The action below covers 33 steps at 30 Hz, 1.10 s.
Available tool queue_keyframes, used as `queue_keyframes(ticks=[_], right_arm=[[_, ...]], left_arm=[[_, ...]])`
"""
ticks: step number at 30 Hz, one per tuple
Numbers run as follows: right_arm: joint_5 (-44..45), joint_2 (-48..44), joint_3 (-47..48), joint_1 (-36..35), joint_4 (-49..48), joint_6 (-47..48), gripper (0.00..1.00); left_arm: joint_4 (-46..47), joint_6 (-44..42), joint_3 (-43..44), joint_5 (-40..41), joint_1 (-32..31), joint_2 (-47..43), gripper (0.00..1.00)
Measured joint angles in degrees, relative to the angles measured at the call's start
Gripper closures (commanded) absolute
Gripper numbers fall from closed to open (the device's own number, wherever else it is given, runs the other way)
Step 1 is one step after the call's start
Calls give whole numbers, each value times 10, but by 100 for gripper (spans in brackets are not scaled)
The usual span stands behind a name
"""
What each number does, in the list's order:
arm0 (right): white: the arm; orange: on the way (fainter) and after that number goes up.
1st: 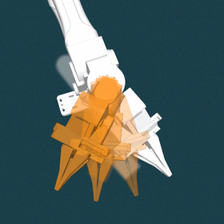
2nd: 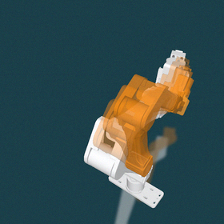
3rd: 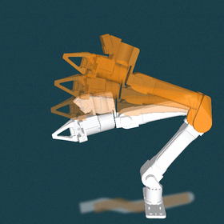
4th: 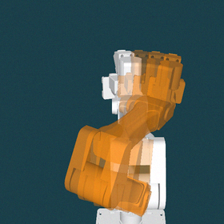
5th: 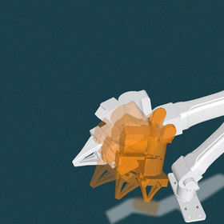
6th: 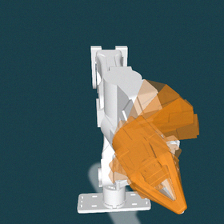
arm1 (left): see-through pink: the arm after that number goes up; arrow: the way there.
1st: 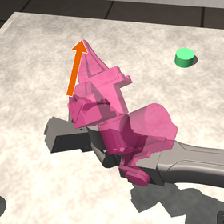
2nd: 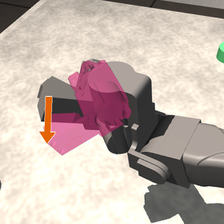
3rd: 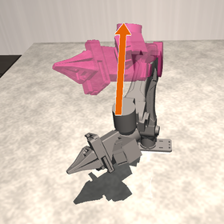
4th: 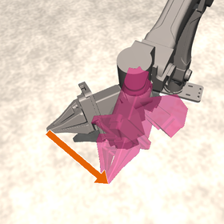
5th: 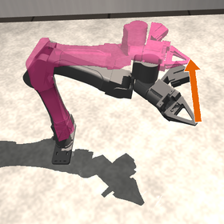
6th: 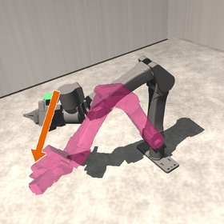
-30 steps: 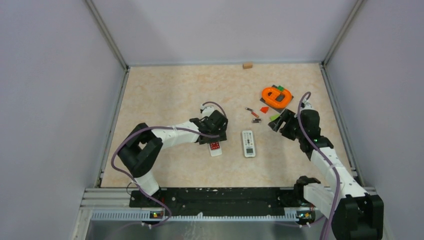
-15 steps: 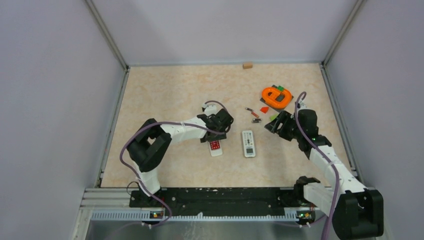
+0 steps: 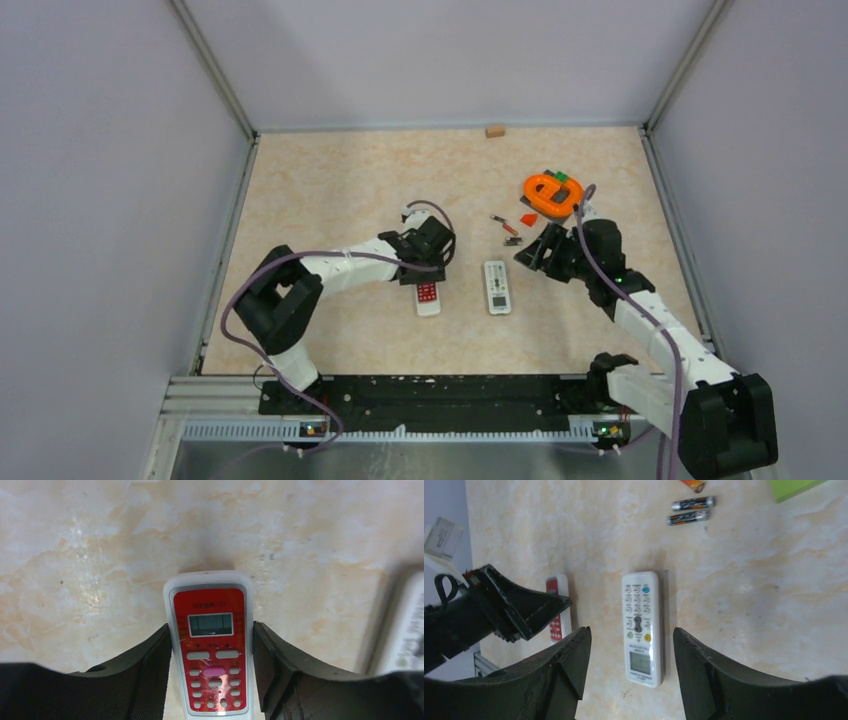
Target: Load the batteries into the remote control
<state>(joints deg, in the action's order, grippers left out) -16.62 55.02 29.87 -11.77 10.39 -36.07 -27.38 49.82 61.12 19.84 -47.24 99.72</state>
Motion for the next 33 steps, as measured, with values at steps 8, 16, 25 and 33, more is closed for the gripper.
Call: queue_keyframes(ticks=[8, 16, 25, 33], right_arm=[[-10, 3, -28, -153, -142, -76, 21], [0, 29, -38, -263, -365, -162, 8], [-19, 98, 11, -290, -481, -227, 13], [-59, 128, 15, -304, -583, -262, 40]], left_arm=[[102, -92, -12, -195, 88, -134, 86], [187, -106, -12, -394, 153, -232, 85], [292, -28, -28, -521, 160, -273, 86], [348, 28, -57, -536, 161, -302, 76]])
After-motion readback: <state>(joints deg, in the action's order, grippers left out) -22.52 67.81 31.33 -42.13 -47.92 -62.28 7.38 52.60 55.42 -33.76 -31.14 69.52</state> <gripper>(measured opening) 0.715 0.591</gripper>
